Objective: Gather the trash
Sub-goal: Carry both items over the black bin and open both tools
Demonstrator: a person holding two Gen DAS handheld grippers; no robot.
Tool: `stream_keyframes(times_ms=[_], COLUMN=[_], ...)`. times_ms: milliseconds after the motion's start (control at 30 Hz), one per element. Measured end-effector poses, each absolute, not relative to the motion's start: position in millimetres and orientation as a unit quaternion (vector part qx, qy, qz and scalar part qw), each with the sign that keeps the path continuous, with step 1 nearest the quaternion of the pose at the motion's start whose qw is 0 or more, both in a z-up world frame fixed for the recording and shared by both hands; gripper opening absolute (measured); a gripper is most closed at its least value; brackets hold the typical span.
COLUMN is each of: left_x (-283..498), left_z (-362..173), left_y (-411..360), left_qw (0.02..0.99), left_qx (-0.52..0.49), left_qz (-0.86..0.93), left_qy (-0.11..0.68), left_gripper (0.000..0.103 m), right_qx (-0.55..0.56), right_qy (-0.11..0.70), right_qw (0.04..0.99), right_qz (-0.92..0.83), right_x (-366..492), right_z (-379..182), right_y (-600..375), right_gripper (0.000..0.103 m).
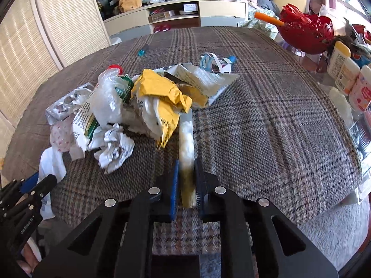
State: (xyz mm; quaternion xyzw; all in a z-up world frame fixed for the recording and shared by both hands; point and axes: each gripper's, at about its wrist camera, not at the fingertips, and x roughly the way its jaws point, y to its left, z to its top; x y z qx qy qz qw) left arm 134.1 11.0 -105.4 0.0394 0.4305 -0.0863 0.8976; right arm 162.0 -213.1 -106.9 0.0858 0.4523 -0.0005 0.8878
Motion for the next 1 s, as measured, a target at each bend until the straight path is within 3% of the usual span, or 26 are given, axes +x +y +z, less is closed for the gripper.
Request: stream_keyframes(times_ms=[667,1000], left_x=[49.2,20.9], left_z=[-113.8,-163.3], left_y=[2.5,-12.2], left_qw=[0.900,0.881], left_qx=[0.019,0.019], left_qz=[-0.154,-0.173], left_qy=[0.407,0.440], left_gripper=[0.025,0.026], right_qx=[0.110,0.115], right_qy=[0.427,0.446], right_qw=[0.894,0.881], right_qz=[0.077,0.108], right_x=[64.9,42.6], right_z=[-120.2,-156.4], right_y=[-204.3,-179.8], right_gripper=[0.015,0.015])
